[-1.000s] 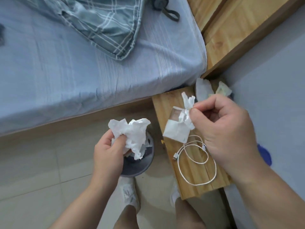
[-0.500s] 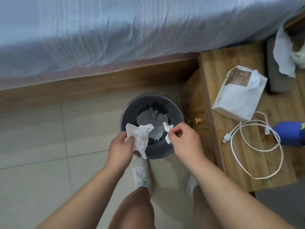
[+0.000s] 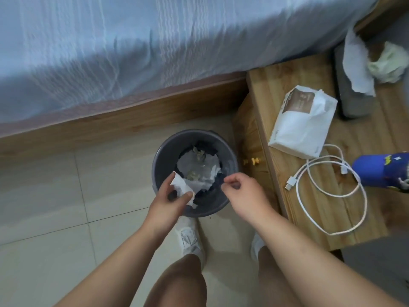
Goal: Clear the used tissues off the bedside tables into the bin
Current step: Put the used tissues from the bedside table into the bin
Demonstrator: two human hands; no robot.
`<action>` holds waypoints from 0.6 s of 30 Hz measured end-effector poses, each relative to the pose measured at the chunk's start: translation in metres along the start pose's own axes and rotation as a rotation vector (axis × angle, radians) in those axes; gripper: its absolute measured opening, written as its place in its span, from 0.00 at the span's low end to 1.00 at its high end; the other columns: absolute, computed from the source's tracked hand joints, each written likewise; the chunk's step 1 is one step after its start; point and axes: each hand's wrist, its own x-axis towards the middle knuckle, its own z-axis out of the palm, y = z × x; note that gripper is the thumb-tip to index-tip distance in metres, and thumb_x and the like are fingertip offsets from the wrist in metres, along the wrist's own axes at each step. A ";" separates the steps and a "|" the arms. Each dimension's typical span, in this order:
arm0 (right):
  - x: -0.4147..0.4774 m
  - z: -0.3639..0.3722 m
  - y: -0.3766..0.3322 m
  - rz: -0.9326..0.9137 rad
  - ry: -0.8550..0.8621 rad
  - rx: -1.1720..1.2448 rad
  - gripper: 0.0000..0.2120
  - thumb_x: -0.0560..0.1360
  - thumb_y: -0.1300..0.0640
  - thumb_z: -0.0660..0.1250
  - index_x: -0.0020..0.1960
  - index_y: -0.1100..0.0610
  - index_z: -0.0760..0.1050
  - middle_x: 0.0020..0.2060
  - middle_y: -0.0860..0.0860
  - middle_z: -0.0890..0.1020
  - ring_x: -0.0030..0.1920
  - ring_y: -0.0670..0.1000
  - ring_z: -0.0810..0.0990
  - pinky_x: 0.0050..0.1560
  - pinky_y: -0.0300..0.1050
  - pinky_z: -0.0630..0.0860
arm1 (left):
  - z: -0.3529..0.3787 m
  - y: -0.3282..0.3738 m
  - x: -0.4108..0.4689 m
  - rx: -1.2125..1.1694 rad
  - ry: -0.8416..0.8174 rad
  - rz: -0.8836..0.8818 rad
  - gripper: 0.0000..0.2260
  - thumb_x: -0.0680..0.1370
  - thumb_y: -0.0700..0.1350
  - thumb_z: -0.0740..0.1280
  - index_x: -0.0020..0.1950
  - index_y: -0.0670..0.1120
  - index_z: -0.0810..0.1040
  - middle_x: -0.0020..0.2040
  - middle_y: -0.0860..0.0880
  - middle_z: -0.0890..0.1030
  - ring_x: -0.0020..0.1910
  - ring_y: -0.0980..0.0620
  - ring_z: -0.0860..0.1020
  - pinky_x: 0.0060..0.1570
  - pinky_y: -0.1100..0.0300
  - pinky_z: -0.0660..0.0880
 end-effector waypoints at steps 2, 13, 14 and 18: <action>-0.009 -0.015 -0.003 -0.010 0.008 -0.005 0.06 0.80 0.50 0.70 0.56 0.46 0.81 0.49 0.41 0.83 0.49 0.44 0.80 0.40 0.34 0.71 | 0.001 0.012 -0.007 0.030 0.030 0.018 0.34 0.81 0.52 0.74 0.83 0.63 0.63 0.78 0.51 0.73 0.71 0.48 0.76 0.69 0.41 0.78; -0.082 -0.137 -0.069 -0.217 0.136 0.208 0.05 0.76 0.51 0.71 0.43 0.42 0.81 0.42 0.30 0.83 0.43 0.35 0.81 0.42 0.34 0.74 | 0.037 0.127 -0.065 -0.012 0.083 0.212 0.08 0.79 0.57 0.69 0.57 0.68 0.81 0.58 0.56 0.86 0.59 0.52 0.85 0.61 0.41 0.82; -0.090 -0.156 -0.078 -0.236 0.155 0.229 0.05 0.77 0.52 0.71 0.43 0.43 0.82 0.40 0.31 0.84 0.42 0.36 0.81 0.42 0.33 0.74 | 0.046 0.145 -0.071 -0.009 0.068 0.250 0.08 0.79 0.56 0.70 0.56 0.68 0.82 0.57 0.56 0.87 0.59 0.52 0.85 0.61 0.41 0.82; -0.115 -0.242 -0.106 -0.311 0.235 0.266 0.04 0.78 0.53 0.72 0.46 0.45 0.83 0.41 0.35 0.86 0.43 0.37 0.84 0.42 0.30 0.78 | 0.090 0.219 -0.085 0.068 -0.023 0.423 0.08 0.82 0.54 0.69 0.60 0.64 0.82 0.54 0.63 0.86 0.56 0.60 0.84 0.58 0.49 0.83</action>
